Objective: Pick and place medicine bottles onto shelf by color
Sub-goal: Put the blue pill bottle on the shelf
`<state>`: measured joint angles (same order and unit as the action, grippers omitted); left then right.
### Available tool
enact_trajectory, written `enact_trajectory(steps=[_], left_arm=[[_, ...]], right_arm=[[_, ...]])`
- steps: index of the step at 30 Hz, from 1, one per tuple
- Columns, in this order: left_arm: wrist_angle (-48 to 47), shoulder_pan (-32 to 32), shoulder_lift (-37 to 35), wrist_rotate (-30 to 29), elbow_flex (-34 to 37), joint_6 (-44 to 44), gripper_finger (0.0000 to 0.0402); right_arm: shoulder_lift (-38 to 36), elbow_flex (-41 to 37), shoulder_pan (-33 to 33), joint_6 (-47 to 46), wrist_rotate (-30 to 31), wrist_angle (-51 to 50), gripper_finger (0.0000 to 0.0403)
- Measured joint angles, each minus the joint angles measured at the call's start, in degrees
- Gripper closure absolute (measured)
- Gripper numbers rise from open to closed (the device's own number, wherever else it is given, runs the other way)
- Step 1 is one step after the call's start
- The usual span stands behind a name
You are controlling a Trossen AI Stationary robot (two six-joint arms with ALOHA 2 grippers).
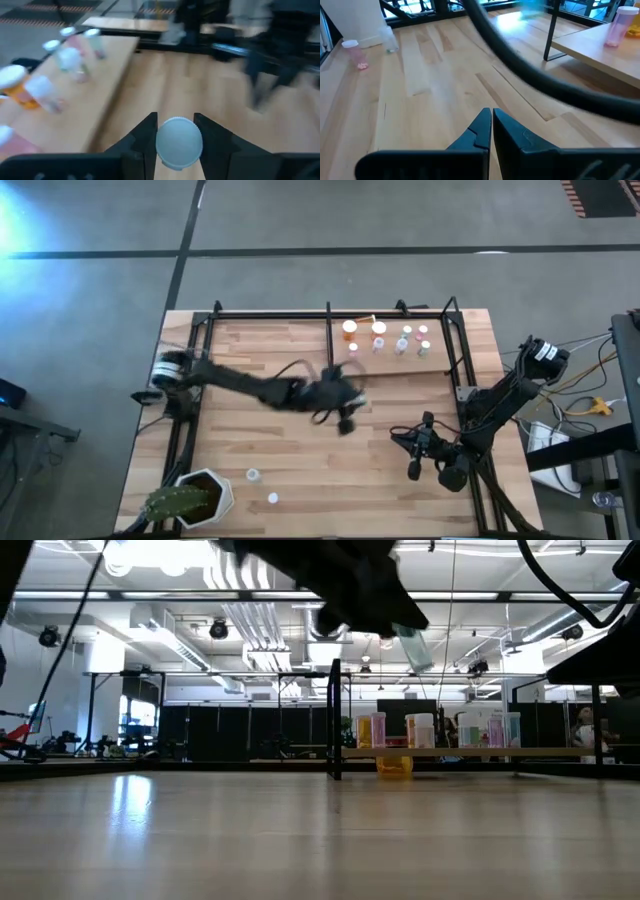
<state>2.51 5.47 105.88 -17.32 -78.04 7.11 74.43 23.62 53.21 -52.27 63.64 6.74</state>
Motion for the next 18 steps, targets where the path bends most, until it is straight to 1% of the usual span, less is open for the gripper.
enact_trajectory(steps=[4, 6, 8, 13, 18], left_arm=[[-10.97, -5.68, 6.77, 0.22, -11.49, -0.42, 0.0309], [-14.32, -8.17, 9.73, 0.24, -15.24, -0.41, 0.031], [-15.22, -10.24, 12.02, 0.19, -17.55, -0.23, 0.031], [-15.53, -13.73, 14.34, 0.35, -18.2, 1.01, 0.031], [-17.38, -15.49, 15.24, 0.75, -17.14, 1.95, 0.0301]], right_arm=[[0.0, 0.0, 0.01, -0.98, -0.06, 0.0, 0.0394], [0.0, 0.0, 0.0, -1.2, -0.12, 0.0, 0.0394], [0.0, 0.0, 0.02, -1.26, -0.13, 0.0, 0.0394], [0.0, 0.0, 0.01, -1.33, -0.16, 0.0, 0.0394], [0.0, 0.0, 0.01, -1.31, -0.15, 0.0, 0.0394]])
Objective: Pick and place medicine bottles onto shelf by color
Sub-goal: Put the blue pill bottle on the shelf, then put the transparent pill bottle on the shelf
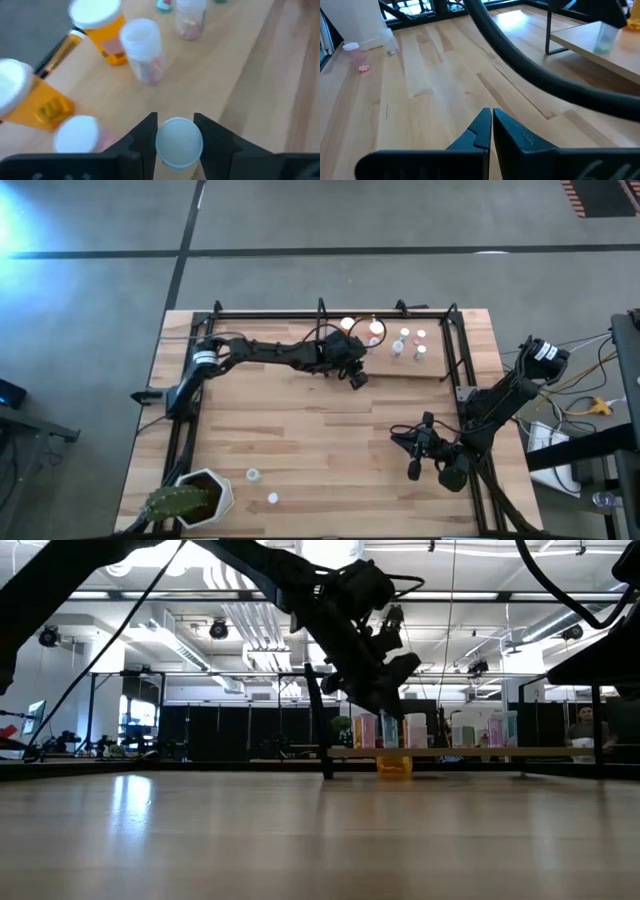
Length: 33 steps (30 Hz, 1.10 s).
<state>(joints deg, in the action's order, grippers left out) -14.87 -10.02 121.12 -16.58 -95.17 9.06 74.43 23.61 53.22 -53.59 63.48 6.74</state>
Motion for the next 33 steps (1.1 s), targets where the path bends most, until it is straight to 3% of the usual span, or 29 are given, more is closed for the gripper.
enact_trajectory(steps=[18, 33], left_arm=[[5.59, -0.52, 0.0, -0.61, 3.04, 1.07, 0.0292], [6.63, -0.74, -1.74, -0.7, 2.79, -0.24, 0.0182]], right_arm=[[0.02, -0.04, 0.0, 0.01, 0.0, -0.02, 0.0394], [0.02, -0.04, 0.01, 0.03, -0.02, 0.0, 0.0394]])
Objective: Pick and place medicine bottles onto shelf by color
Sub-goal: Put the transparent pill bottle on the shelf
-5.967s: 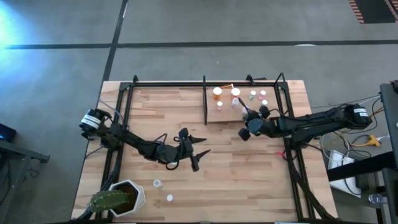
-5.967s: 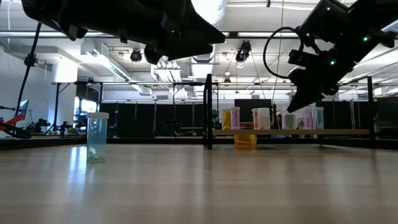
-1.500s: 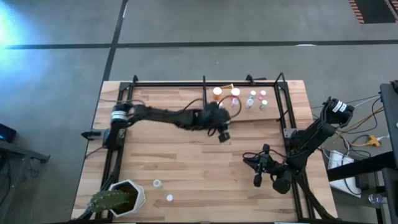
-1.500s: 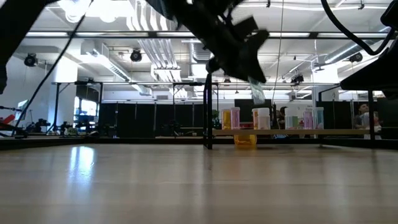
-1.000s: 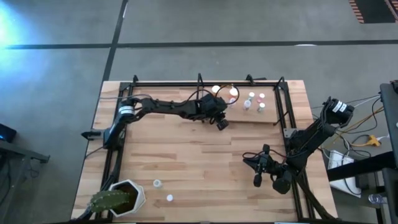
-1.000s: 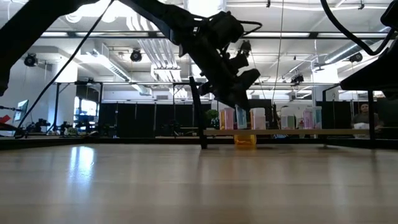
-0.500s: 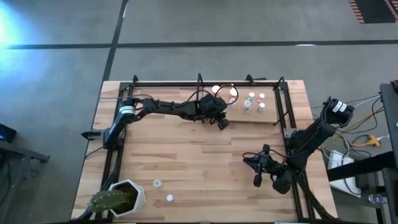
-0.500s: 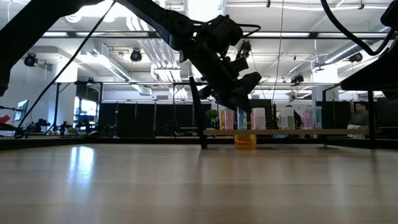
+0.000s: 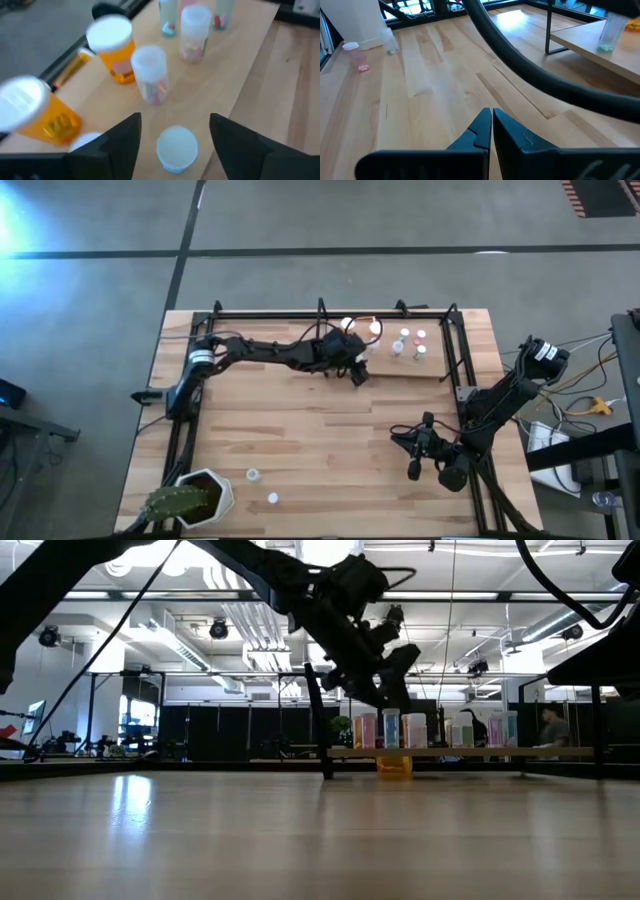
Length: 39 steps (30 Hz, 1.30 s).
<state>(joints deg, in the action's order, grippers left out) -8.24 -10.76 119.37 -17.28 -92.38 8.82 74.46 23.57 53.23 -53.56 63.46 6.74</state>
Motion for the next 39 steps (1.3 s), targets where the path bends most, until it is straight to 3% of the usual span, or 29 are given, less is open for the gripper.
enact_trajectory(steps=[13, 20, 28, 34, 39], left_arm=[[-2.35, 6.17, -13.4, 0.07, 0.19, -5.64, 0.0173], [-8.93, 17.11, -19.75, 0.07, 0.5, -10.87, 0.0173], [-22.36, 34.79, -22.66, -0.01, 0.53, -12.51, 0.0173], [-30.59, 47.16, -22.76, -7.81, 0.53, -4.7, 0.0173], [-40.73, 53.58, -22.78, -10.8, 0.53, 13.66, 0.0173]], right_arm=[[0.02, 0.0, 0.0, 0.17, 0.0, -0.22, 0.0394], [0.02, 0.04, 0.0, 0.72, 0.04, -0.26, 0.0394], [0.02, 0.04, 0.0, 1.68, 0.02, -0.16, 0.0394], [0.02, 0.04, 0.0, 1.64, 0.02, 0.0, 0.0394], [0.02, 0.04, 0.0, 1.66, 0.02, 0.0, 0.0394]])
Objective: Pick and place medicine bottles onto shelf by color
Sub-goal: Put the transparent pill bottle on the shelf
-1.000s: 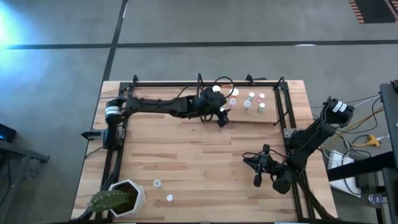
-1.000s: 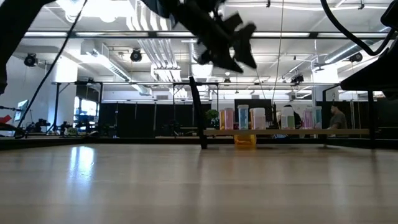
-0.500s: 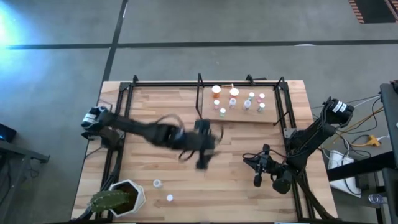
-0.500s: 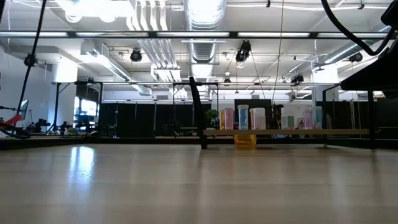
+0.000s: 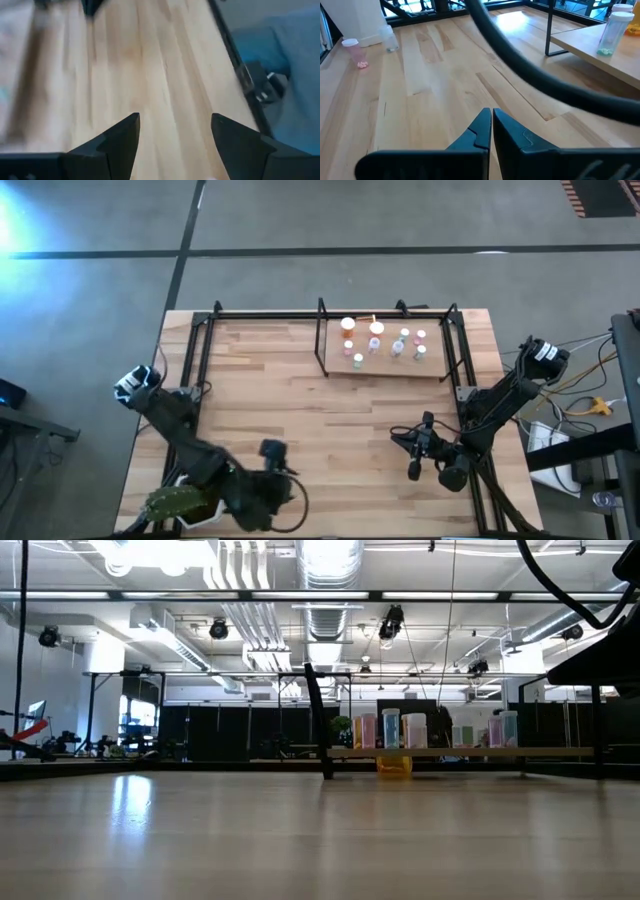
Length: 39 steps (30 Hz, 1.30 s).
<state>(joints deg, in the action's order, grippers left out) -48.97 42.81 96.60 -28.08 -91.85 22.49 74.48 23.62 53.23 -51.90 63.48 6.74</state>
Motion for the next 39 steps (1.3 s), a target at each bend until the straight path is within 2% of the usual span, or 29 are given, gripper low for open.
enact_trajectory(steps=[3, 7, 9, 12, 16, 24, 36, 39], left_arm=[[-8.35, 2.69, -0.13, 1.14, 0.0, 15.56, 0.0173], [-18.21, 5.02, 0.22, 6.9, 1.24, 34.71, 0.0173], [-19.37, 5.36, 0.2, 10.3, 3.61, 40.93, 0.0173], [-18.97, 4.99, 0.13, 13.94, 8.36, 44.85, 0.0173], [-16.38, 2.77, 0.13, 17.39, 15.15, 46.15, 0.0173], [-5.86, -1.95, -0.26, 24.78, 25.84, 42.98, 0.0183], [-2.44, -3.96, -0.39, 24.61, 28.59, 38.32, 0.0277], [-2.24, -4.67, -0.34, 23.04, 27.5, 36.3, 0.0284]], right_arm=[[0.0, 0.0, 0.0, 0.0, 0.0, 0.0, 0.0394], [0.0, 0.0, 0.0, -0.04, 0.05, 0.01, 0.0394], [0.0, 0.0, 0.0, -0.07, 0.15, 0.02, 0.0394], [0.0, 0.0, 0.0, -0.07, 0.51, 0.04, 0.0394], [0.0, 0.0, -0.02, -0.02, 1.16, 0.02, 0.0394], [0.0, 0.0, -0.01, -0.02, 1.16, 0.02, 0.0394], [0.0, -0.02, 0.0, 0.0, 1.16, 0.02, 0.0394], [0.0, -0.02, -0.02, 0.0, 1.16, 0.02, 0.0394]])
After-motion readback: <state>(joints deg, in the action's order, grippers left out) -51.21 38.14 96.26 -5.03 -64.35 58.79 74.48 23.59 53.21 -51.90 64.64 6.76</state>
